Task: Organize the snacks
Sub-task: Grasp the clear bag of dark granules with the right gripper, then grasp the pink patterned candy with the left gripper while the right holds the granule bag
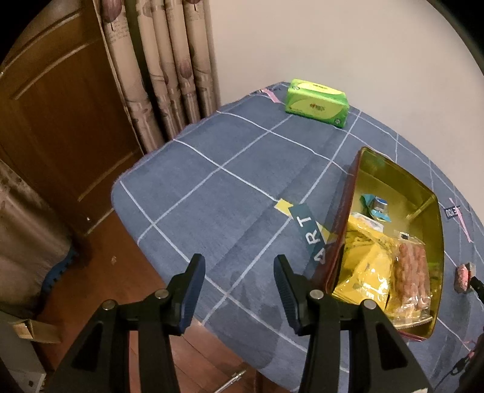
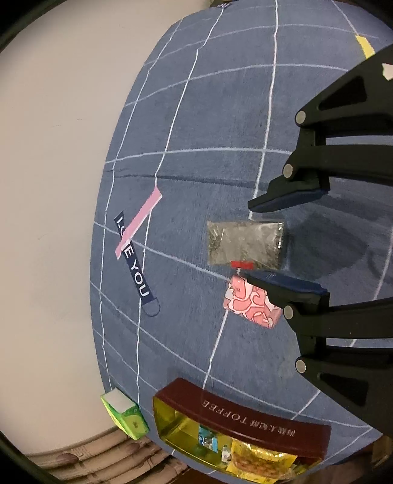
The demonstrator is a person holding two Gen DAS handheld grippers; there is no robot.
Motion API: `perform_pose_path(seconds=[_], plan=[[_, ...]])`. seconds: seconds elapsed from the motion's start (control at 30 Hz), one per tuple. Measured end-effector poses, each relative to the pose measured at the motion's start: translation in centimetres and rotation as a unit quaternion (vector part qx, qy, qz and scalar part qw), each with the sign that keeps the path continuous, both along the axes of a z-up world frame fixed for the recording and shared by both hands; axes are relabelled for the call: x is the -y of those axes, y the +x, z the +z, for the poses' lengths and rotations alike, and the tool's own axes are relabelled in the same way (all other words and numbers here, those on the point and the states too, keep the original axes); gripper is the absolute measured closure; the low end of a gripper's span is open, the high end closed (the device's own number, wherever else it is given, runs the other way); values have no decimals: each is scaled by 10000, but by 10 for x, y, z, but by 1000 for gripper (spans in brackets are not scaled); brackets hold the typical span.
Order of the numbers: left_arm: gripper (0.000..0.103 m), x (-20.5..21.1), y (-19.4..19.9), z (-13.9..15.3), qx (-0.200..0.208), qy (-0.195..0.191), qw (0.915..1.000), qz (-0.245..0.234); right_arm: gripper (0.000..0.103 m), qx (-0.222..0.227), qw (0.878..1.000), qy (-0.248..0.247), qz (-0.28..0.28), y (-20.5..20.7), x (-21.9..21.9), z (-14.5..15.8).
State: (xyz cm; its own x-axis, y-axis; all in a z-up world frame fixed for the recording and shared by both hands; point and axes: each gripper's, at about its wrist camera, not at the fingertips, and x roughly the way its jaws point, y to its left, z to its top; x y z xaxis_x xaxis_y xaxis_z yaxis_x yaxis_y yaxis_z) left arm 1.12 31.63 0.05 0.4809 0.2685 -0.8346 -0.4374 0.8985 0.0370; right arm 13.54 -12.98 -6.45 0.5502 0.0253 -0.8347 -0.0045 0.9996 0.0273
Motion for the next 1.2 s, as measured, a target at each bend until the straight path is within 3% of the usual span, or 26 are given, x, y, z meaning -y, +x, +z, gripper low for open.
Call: perform_pose_path(seconds=[0.23,0.53,0.73,0.9,1.03,1.2], plan=[[55,23,-1,7,87,401,9988,-263,65,104,9998,-69,174,9,-1,-18],[55,113,1,16,151,451,9898,-1345,70,351,9990,119,245,1,13,-22],[55,195,19,16,177,418,9725,-2284,71,409,9992,-5,20,-9,45,-22],[55,260,43,3,128,146,9494,-3135,71,465,9985,-52,-288,-19,83,-23],[55,297,64,-12,-40,-320,9360,-3504,71,507,9976,-111,-457,-29,108,-25],[55,335,86,-35,-315,-524,9231,-3796,70,559,9967,-48,-584,-39,127,-30]])
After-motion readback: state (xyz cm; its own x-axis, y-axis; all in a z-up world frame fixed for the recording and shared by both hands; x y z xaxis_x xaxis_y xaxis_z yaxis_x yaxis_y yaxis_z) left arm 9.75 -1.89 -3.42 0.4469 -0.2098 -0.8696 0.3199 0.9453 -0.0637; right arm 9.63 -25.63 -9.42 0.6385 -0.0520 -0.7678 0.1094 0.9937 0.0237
